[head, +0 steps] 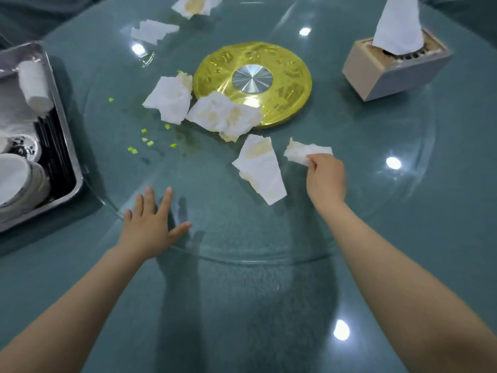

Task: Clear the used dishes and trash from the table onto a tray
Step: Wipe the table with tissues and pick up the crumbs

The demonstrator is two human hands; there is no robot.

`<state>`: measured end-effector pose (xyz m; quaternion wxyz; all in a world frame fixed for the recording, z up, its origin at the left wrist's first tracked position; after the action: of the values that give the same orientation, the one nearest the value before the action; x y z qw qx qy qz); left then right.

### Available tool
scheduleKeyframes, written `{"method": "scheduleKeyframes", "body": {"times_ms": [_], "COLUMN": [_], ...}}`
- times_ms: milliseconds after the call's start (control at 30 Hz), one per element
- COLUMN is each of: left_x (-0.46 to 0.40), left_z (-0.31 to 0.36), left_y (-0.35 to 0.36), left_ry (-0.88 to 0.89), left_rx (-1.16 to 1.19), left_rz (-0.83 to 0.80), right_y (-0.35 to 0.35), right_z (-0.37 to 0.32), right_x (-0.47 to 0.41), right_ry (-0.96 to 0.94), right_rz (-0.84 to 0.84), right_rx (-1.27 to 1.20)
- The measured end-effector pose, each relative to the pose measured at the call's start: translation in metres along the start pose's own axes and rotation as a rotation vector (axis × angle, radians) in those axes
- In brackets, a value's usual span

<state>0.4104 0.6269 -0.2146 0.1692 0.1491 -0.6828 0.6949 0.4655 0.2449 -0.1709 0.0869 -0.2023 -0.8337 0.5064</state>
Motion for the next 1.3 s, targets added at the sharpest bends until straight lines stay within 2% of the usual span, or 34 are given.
{"method": "scheduleKeyframes", "body": {"times_ms": [67, 133, 200, 233, 300, 400, 467, 633, 700, 833, 900, 967, 1067, 1167, 1233, 1300], "left_x": [0.002, 0.007, 0.012, 0.014, 0.018, 0.022, 0.020, 0.007, 0.003, -0.007, -0.014, -0.019, -0.019, -0.014, -0.009, 0.000], "left_z": [0.005, 0.014, 0.025, 0.030, 0.038, 0.048, 0.052, 0.043, 0.035, 0.010, -0.006, -0.022, -0.035, -0.031, -0.022, -0.014], "left_y": [0.000, -0.001, -0.002, -0.002, -0.007, -0.028, -0.045, -0.069, -0.075, -0.077, -0.074, -0.065, -0.051, -0.052, -0.059, -0.067], "left_ry": [0.010, 0.007, 0.017, 0.027, 0.049, 0.090, 0.144, 0.191, 0.177, 0.121, 0.060, 0.004, -0.054, -0.043, 0.002, 0.028], "left_rx": [-0.033, -0.025, -0.056, -0.083, -0.116, -0.076, -0.003, 0.227, 0.278, 0.316, 0.308, 0.272, 0.230, 0.166, 0.114, 0.075], "left_rz": [0.011, 0.042, 0.063, 0.066, 0.071, 0.182, 0.278, 0.404, 0.468, 0.524, 0.498, 0.440, 0.374, 0.425, 0.478, 0.536], "right_y": [0.001, 0.015, 0.044, 0.053, 0.047, 0.021, 0.006, 0.001, 0.017, 0.080, 0.088, 0.082, 0.060, 0.041, 0.047, 0.065], "right_z": [-0.021, -0.048, -0.058, -0.057, -0.051, -0.032, -0.033, -0.083, -0.104, -0.119, -0.119, -0.123, -0.137, -0.172, -0.197, -0.216], "right_x": [0.005, 0.016, 0.028, 0.032, 0.026, 0.007, -0.003, -0.022, -0.040, -0.070, -0.076, -0.082, -0.091, -0.079, -0.068, -0.061], "right_ry": [-0.078, -0.162, -0.197, -0.218, -0.229, -0.092, -0.068, -0.266, -0.298, -0.295, -0.339, -0.373, -0.320, -0.381, -0.420, -0.425], "right_rz": [0.004, -0.122, -0.316, -0.358, -0.295, -0.165, -0.083, 0.000, -0.031, -0.325, -0.310, -0.256, -0.173, -0.052, -0.074, -0.185], "right_rx": [-0.161, -0.197, -0.022, 0.089, 0.137, -0.072, -0.176, -0.259, -0.201, 0.210, 0.302, 0.244, -0.003, -0.110, -0.084, -0.005]}}
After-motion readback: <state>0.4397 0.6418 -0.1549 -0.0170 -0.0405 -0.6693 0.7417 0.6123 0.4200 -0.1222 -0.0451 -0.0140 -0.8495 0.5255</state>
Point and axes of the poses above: each hand's wrist, its own x-axis away from the middle knuckle, its own y-axis out of the palm, z = x × y, the point moved 9 cm from there along -x, towards the middle knuckle, and after that the axes turned 5 degrees about y, right-handed, at the moved point
